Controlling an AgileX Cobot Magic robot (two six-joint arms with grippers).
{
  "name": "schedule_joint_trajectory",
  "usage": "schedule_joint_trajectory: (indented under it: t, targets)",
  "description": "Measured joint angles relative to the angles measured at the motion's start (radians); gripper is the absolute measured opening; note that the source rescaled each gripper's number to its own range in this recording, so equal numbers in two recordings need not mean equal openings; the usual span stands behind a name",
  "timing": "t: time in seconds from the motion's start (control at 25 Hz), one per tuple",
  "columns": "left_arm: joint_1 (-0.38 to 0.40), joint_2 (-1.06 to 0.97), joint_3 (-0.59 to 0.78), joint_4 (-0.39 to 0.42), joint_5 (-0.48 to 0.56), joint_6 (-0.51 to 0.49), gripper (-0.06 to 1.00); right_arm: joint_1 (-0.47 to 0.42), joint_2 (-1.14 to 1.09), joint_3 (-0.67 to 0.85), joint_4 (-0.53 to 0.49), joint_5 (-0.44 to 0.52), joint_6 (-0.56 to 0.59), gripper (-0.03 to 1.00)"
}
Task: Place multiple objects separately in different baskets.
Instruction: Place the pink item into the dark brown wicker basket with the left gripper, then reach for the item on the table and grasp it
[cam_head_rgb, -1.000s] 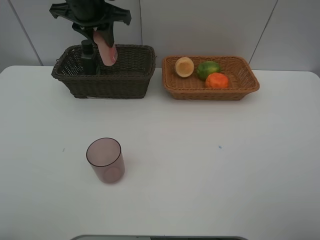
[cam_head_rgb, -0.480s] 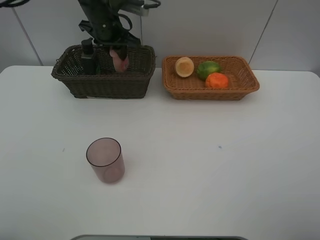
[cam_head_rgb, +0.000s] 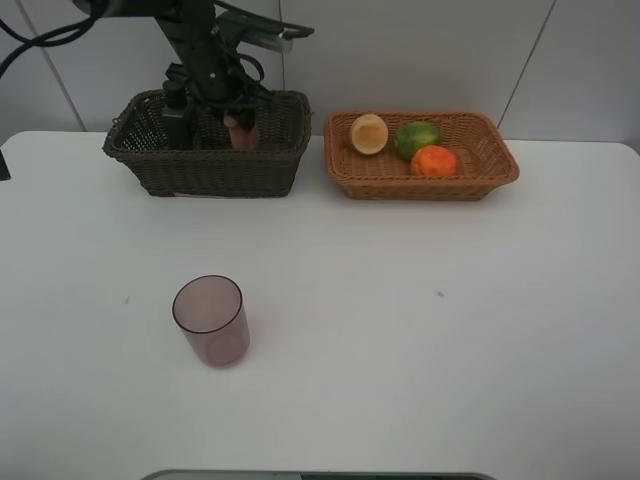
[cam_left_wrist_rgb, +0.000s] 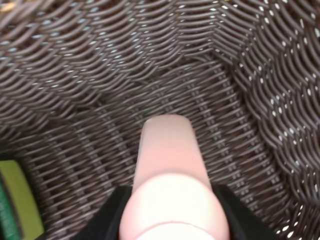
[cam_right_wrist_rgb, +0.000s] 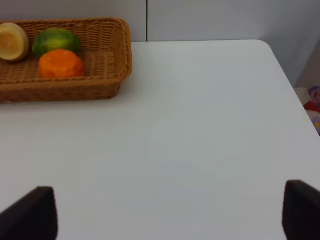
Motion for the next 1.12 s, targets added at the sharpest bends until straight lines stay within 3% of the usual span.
schedule_joint_trajectory:
  t: [0.52, 0.56, 0.68, 0.76, 1.12]
  targets:
    - [-0.001, 0.032, -0.002, -0.024, -0.005, 0.009, 0.39, 0.000, 0.000, 0.000, 0.000, 0.000, 0.000, 1.00]
    - [-0.001, 0.032, -0.002, -0.024, -0.005, 0.010, 0.44, 0.000, 0.000, 0.000, 0.000, 0.000, 0.000, 1.00]
    - [-0.002, 0.032, -0.003, -0.024, -0.006, 0.010, 0.79, 0.000, 0.000, 0.000, 0.000, 0.000, 0.000, 1.00]
    - [-0.005, 0.031, -0.003, -0.024, -0.006, 0.010, 0.94, 0.000, 0.000, 0.000, 0.000, 0.000, 0.000, 1.00]
    - [-0.011, 0.009, -0.023, -0.037, -0.007, 0.010, 1.00, 0.000, 0.000, 0.000, 0.000, 0.000, 0.000, 1.00]
